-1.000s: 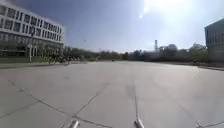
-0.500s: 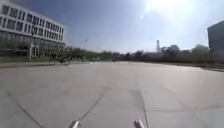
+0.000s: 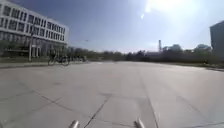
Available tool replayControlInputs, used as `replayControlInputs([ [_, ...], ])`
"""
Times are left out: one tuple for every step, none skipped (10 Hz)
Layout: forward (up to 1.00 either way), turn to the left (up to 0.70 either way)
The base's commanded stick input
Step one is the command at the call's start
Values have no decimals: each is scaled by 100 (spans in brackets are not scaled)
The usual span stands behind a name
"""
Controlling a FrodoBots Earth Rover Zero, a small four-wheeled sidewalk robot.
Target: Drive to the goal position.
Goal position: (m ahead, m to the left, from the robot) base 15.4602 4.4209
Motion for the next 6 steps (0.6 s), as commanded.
replayControlInputs([
  [70, 0],
  [70, 0],
  [70, 0],
  [70, 0],
  [70, 0],
  [70, 0],
])
